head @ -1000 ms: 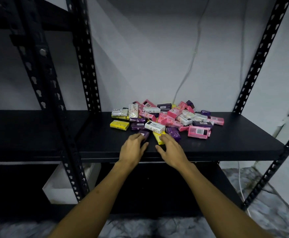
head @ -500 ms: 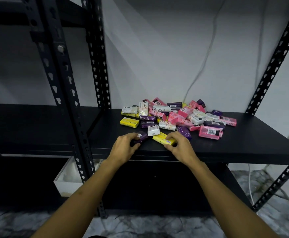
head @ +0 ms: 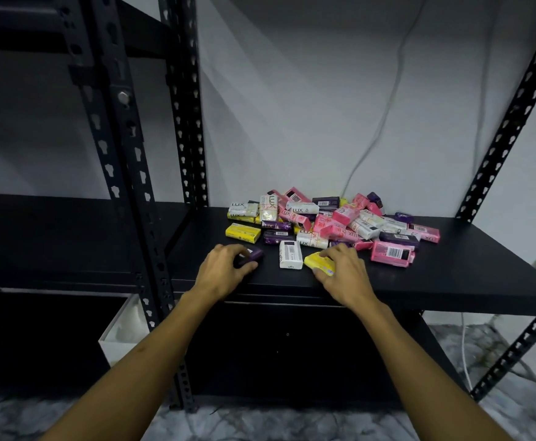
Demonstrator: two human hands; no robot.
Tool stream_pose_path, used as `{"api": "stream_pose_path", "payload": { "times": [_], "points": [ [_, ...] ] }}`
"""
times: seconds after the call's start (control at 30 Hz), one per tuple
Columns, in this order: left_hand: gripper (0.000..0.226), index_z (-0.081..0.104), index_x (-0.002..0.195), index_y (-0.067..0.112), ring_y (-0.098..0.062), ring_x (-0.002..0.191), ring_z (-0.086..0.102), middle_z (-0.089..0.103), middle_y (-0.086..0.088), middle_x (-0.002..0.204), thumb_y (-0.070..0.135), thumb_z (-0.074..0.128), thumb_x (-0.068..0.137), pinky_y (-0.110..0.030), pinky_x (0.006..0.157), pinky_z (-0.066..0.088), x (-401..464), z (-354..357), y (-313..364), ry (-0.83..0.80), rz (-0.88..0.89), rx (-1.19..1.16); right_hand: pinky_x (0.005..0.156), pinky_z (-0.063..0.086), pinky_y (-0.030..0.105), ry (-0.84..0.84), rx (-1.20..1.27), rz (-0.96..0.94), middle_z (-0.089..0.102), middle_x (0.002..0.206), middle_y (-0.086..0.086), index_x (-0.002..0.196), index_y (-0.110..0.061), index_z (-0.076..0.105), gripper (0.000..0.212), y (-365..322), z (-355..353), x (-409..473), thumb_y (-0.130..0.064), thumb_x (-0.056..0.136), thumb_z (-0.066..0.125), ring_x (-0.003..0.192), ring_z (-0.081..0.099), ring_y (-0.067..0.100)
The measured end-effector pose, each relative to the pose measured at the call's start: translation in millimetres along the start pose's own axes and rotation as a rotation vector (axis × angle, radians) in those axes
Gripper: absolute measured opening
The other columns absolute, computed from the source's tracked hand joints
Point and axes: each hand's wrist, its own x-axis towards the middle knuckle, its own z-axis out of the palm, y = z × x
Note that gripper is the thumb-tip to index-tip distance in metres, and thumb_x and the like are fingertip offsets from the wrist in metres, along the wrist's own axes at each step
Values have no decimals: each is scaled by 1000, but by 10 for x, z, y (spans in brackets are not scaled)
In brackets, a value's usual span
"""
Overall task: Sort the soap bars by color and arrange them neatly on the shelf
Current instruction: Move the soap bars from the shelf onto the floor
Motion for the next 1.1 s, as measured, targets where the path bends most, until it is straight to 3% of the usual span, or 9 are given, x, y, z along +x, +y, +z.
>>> {"api": "stream_pose_path", "payload": {
  "times": [0.13,0.2,0.3,0.5,0.7,0.87,0.97,1.03,1.1],
  "points": [
    [18,70,107,24,-11,89,66,72,4,99,36,59,98,-40,80,58,300,-35,65,90,22,-127,103,35,43,35,16,-54,57,123,1,124,-17,61,42,-311,73,234,-46,94,59,119,49,23],
    [18,68,113,25,-18,97,65,70,-2,114,23,57,99,-42,86,57,536,-66,59,59,-20,-82,104,35,44,4,-33,-55,58,125,3,126,-16,60,49,-462,158,368,-53,94,54,118,52,24],
    [41,60,130,26,-30,119,57,58,-11,137,8,55,93,-43,99,50,894,-70,-33,-122,-79,92,106,33,47,-75,-165,-25,58,126,7,120,-15,60,57,-600,317,506,-63,92,49,115,56,27],
    [67,35,153,26,-32,140,38,38,-9,155,16,61,92,-45,113,36,1313,-31,-107,-407,42,397,101,37,38,-49,-204,-69,53,127,9,121,-12,61,35,-615,520,536,-35,95,58,112,55,29],
    [59,56,135,24,-32,126,45,50,-11,139,43,75,84,-45,103,41,1368,7,-235,-327,52,446,86,44,37,-100,-91,-67,54,112,7,109,-9,67,24,-569,453,571,-23,89,66,98,59,30],
    [58,64,125,17,-26,107,56,62,-11,118,55,72,82,-35,85,45,1246,-247,-275,-238,9,273,82,48,28,-193,178,53,61,123,6,112,-6,70,32,-528,177,670,-11,81,78,106,59,23],
    [56,68,118,13,-18,88,58,69,-9,107,54,74,82,-29,73,42,1064,-392,-115,-138,-9,96,77,43,22,-106,360,108,61,129,2,120,-12,69,44,-404,-47,629,-14,77,82,105,58,20],
    [54,68,120,12,-19,89,58,67,-7,106,52,72,84,-29,74,43,879,-429,85,-122,29,83,79,43,25,-30,364,127,62,129,5,121,-12,68,47,-274,-166,566,-18,76,83,108,58,20],
    [45,69,116,14,-18,90,52,59,-3,105,48,72,86,-29,76,41,713,-381,227,-123,64,117,73,42,18,0,304,141,59,128,5,123,-9,65,49,-158,-235,472,-19,78,81,106,56,18]
  ]
}}
